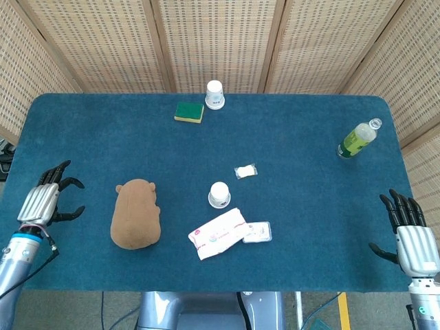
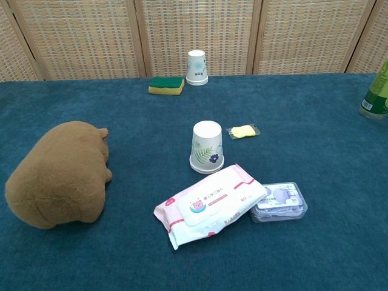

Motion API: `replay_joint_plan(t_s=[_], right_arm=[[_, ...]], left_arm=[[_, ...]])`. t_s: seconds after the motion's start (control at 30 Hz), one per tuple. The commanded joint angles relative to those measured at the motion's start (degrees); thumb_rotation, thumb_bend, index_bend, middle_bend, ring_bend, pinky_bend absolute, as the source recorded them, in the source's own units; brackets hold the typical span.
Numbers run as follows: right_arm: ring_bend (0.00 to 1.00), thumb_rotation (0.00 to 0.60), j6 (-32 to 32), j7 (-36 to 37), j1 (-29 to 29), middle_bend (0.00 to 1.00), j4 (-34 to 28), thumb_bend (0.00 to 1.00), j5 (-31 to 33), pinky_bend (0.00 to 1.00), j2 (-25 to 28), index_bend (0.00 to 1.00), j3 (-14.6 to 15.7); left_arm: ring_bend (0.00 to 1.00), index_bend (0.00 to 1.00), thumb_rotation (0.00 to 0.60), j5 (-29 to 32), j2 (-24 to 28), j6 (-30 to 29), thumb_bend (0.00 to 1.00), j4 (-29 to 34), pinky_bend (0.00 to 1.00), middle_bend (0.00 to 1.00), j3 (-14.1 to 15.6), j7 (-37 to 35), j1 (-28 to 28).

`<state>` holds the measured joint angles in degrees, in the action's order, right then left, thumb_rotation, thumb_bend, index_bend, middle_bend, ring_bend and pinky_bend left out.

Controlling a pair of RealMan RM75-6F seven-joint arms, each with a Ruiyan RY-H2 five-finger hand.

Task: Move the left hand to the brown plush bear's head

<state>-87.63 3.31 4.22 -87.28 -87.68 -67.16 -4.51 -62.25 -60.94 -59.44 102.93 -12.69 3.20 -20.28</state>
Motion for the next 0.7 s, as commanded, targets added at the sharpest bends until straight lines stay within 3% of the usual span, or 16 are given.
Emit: replay_joint_plan(t_s=[0.03,0.23,0.7], right_arm=[[0.0,0.6,0.3,0.2,0.1,0.0,0.1,0.11,0.2,0.0,0.0,0.0,0.0],[0.0,0.6,0.8,0.6,0.2,0.0,0.5,0.11,0.6,0.0,-0.1,0.0,-0.1],[0.0,0.6,1.4,1.6,0.4,0.0,1.4,0.11,1.7,0.0,-0.3,0.0,-0.5]], left_arm=[[0.0,0.43,0.6,9.2,2.6,8.3,0.3,-0.5,0.0,0.0,-3.5,0.0,-6.3],[0.0,0.45,0.6,20.2,1.6,16.3,0.31,-3.9,0.0,0.0,-3.7,3.3,-13.4],[0.0,0.45,0.6,36.5,-6.4,24.1,0.37,-15.3,0.0,0.0,2.0,8.2,-23.6]])
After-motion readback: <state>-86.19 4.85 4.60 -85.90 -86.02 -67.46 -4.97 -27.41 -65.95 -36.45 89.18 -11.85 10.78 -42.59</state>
